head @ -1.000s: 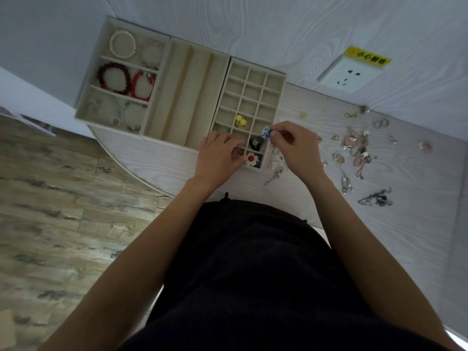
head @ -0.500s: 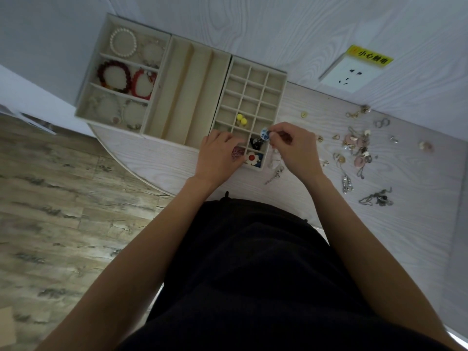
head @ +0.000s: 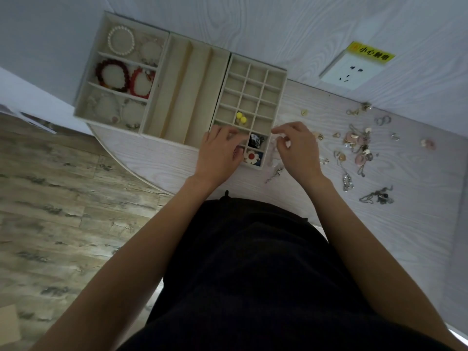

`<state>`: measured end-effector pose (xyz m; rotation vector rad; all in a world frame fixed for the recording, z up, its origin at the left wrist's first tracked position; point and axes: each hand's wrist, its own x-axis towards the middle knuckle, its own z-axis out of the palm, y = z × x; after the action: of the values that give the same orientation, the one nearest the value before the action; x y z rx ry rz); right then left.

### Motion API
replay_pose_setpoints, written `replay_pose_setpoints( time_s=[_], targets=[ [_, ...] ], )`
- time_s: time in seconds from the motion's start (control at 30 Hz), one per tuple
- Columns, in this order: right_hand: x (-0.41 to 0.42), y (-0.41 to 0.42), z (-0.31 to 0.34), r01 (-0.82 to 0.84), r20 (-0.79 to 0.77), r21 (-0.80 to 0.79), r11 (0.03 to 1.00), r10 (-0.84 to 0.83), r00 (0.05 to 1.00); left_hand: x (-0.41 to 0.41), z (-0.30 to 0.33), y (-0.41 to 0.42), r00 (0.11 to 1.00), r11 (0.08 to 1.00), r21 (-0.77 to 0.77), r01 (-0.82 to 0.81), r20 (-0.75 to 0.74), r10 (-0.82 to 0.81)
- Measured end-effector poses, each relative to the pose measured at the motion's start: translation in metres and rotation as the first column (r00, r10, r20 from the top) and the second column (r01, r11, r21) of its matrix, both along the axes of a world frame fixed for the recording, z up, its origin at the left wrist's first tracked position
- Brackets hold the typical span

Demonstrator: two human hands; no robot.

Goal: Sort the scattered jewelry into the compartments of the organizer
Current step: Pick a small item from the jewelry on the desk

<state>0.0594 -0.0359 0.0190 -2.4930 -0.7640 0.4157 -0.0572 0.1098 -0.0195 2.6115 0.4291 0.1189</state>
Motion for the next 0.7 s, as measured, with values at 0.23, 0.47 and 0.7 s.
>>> replay_pose_setpoints(
  time_s=[0.23,0.47,0.7],
  targets=[
    [-0.01,0.006,-0.014,-0.207,0.201,-0.108,0.972,0.226,0.953,0.012,0.001,0.003,0.985,0.972,0.159,0.171,-0.042,-0.166],
    [-0.012,-0.001,-0.017,-0.208,0.214,-0.213,0.955,0.254,0.943,0.017,0.002,0.006,0.972,0.944,0.232,0.234,-0.09,-0.218],
    [-0.011,0.004,-0.015,-0.207,0.255,-0.237,0.949,0.266,0.929,0.017,0.004,0.008,0.979,0.95,0.238,0.2,-0.026,-0.2]
  ],
)
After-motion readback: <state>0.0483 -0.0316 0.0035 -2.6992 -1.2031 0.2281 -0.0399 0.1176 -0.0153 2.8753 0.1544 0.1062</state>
